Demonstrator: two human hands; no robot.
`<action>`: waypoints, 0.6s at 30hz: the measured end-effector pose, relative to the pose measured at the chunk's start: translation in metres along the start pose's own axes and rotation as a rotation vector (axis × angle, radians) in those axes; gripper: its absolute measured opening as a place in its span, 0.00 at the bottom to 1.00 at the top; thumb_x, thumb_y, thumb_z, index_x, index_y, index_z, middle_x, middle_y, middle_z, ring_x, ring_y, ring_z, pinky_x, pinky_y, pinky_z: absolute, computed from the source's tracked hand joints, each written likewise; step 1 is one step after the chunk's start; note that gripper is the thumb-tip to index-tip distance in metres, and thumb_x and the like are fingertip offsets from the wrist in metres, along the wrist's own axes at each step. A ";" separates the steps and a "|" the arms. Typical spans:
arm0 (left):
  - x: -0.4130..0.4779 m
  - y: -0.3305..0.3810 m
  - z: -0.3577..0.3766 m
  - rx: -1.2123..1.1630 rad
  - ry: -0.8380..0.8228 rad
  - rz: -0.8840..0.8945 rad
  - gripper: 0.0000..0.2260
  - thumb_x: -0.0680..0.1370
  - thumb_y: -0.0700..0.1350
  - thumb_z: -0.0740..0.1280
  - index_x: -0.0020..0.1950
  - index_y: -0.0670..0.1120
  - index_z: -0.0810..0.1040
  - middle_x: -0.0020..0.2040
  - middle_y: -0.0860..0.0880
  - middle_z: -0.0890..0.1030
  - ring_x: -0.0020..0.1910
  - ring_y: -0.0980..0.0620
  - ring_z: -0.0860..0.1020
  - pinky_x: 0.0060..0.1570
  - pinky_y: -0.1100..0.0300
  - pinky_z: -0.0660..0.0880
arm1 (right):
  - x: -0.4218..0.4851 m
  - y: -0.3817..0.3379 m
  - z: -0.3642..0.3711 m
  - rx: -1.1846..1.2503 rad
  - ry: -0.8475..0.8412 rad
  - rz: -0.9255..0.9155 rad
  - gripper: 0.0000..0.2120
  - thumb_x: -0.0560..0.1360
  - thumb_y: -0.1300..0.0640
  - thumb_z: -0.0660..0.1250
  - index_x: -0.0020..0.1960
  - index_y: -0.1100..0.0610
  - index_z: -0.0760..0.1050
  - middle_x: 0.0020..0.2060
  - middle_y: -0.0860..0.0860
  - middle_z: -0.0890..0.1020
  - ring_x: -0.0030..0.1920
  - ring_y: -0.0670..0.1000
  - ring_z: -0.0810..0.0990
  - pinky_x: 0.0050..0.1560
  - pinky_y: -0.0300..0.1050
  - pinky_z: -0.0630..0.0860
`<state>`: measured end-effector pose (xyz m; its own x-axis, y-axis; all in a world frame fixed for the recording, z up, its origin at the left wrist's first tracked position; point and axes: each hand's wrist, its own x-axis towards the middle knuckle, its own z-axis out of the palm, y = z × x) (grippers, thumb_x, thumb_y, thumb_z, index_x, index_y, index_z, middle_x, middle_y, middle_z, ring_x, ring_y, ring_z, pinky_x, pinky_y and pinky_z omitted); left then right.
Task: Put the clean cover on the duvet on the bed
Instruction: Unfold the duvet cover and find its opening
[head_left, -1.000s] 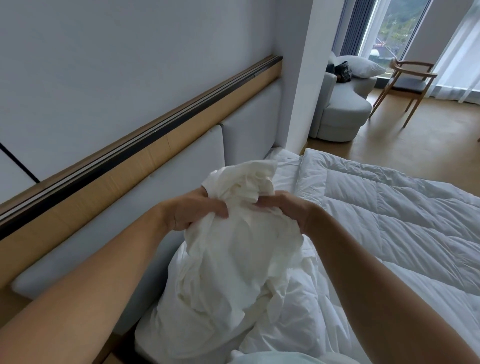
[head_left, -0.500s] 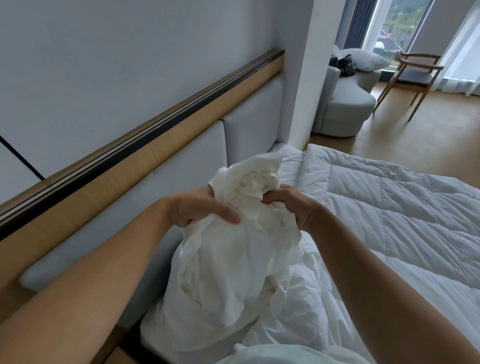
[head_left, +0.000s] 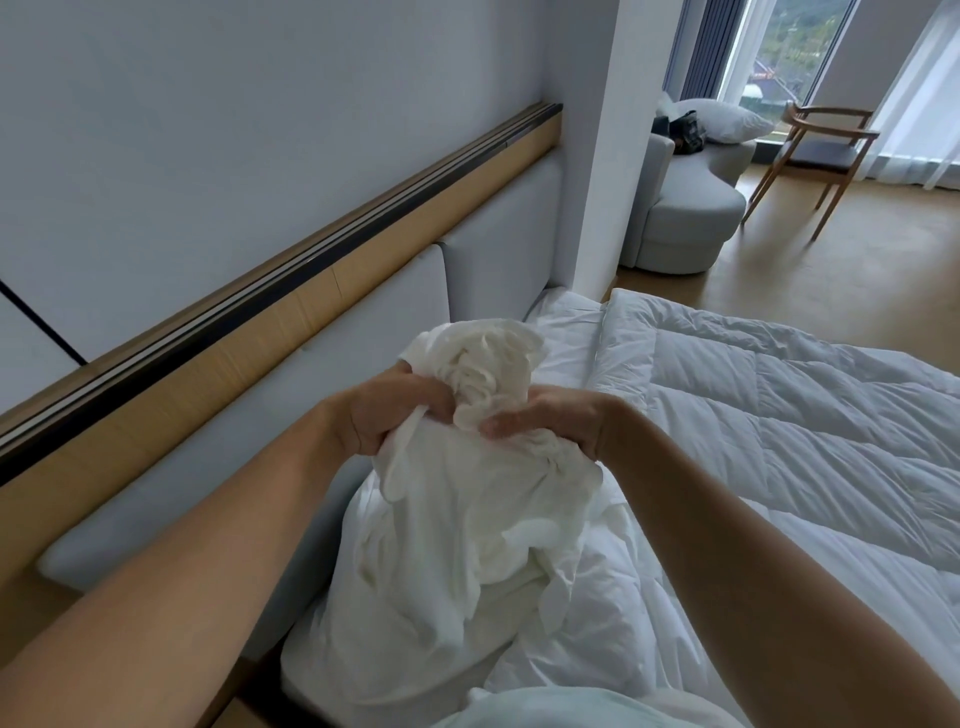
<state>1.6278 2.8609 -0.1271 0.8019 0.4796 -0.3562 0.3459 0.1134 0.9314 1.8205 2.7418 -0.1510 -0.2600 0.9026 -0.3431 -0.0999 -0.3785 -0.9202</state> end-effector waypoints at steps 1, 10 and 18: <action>0.002 0.001 0.001 -0.021 0.012 0.034 0.28 0.66 0.36 0.69 0.67 0.36 0.74 0.59 0.33 0.80 0.58 0.31 0.80 0.59 0.31 0.76 | -0.001 -0.001 0.004 -0.033 -0.085 0.028 0.15 0.67 0.54 0.78 0.53 0.52 0.86 0.51 0.54 0.86 0.53 0.53 0.84 0.54 0.50 0.81; 0.002 0.001 -0.010 -0.072 -0.070 0.048 0.21 0.62 0.45 0.75 0.55 0.46 0.84 0.52 0.40 0.85 0.50 0.39 0.84 0.47 0.46 0.82 | -0.001 0.007 0.010 0.076 0.015 -0.022 0.18 0.71 0.60 0.75 0.60 0.59 0.81 0.56 0.57 0.84 0.57 0.58 0.83 0.56 0.55 0.80; -0.009 -0.002 -0.014 0.113 -0.420 -0.251 0.20 0.62 0.38 0.80 0.53 0.51 0.88 0.57 0.44 0.86 0.57 0.43 0.84 0.50 0.51 0.82 | 0.010 0.000 0.009 0.154 0.276 -0.239 0.08 0.68 0.61 0.71 0.47 0.55 0.85 0.44 0.55 0.86 0.45 0.54 0.86 0.43 0.48 0.82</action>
<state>1.6124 2.8686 -0.1249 0.8059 0.0552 -0.5895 0.5854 0.0744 0.8073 1.8094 2.7493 -0.1525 0.0538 0.9823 -0.1794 -0.2748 -0.1582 -0.9484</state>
